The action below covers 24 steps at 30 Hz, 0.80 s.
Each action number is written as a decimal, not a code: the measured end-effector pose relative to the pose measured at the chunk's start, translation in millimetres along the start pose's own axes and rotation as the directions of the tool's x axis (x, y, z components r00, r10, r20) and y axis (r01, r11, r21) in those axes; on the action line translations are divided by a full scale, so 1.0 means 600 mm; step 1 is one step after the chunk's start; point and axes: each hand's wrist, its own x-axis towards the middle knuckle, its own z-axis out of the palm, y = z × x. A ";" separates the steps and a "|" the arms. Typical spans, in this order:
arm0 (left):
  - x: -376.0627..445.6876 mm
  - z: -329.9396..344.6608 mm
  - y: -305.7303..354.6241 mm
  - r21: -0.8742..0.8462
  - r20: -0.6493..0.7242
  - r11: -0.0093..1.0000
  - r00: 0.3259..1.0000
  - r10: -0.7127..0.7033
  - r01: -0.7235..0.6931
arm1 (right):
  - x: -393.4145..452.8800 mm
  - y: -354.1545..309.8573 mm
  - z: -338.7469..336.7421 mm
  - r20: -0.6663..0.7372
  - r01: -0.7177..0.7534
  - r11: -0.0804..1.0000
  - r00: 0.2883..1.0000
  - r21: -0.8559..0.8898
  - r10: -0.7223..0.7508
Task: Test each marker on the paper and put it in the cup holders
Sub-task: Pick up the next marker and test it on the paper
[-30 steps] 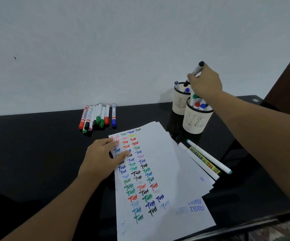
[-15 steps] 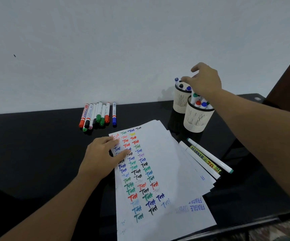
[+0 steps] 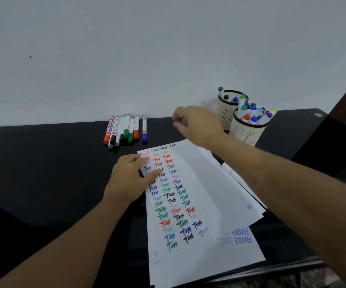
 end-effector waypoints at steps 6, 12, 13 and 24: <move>0.001 0.005 -0.006 -0.017 -0.015 1.000 1.000 -0.007 0.006 | 0.019 -0.040 0.119 0.372 0.010 1.000 0.928 -0.001 -0.009; 0.003 0.011 -0.010 -0.010 -0.032 1.000 0.999 0.010 -0.010 | 0.065 -0.069 0.155 0.387 0.163 0.969 0.919 -0.185 -0.081; 0.003 0.012 -0.011 -0.011 -0.035 1.000 0.999 0.012 -0.012 | 0.070 -0.072 0.160 0.385 0.186 0.959 0.918 -0.214 -0.092; 0.006 0.012 -0.011 0.030 -0.035 0.999 0.999 0.023 -0.022 | 0.063 -0.055 0.159 0.093 0.363 0.859 0.930 -0.361 -0.355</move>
